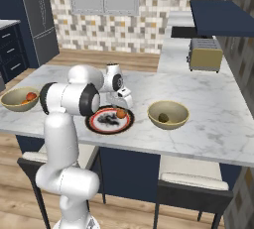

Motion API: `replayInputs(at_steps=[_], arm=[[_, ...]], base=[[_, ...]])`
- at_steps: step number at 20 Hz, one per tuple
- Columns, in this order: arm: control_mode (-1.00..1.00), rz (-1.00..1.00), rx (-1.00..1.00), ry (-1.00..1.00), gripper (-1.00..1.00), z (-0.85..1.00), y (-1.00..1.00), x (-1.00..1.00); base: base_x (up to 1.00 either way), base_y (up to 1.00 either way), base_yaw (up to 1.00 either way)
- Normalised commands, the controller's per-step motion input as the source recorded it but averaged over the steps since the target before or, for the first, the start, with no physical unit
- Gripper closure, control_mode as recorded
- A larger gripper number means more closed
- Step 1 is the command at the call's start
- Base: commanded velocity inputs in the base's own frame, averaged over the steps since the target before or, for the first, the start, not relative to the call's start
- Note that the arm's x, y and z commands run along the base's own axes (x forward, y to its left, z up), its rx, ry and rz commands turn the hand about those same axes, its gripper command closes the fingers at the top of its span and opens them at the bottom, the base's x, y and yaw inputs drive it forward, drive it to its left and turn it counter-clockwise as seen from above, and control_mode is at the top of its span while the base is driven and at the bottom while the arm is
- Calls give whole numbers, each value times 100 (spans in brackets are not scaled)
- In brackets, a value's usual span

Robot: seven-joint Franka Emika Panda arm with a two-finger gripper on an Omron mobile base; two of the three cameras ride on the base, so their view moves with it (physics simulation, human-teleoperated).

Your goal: Take the fruits from the plate on the dining counter and place two fruits in each bowl.

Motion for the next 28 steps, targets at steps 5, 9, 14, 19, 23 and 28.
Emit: replayInputs(at_steps=[5,9,14,19,23,28], arm=[[-100,1,3,0,-100,-27,0,27],[-100,0,1,0,-100,-25,0,23],[-100,0,3,0,-100,-10,0,-7],[-100,0,0,0,-100,-13,0,-6],[-100,-2,0,0,-100,-12,6,-3],[-100,-1,0,0,100,-12,2,2]], base=[[0,0,0],[0,0,0],[0,0,0],[0,0,0],[0,0,0],[0,0,0]])
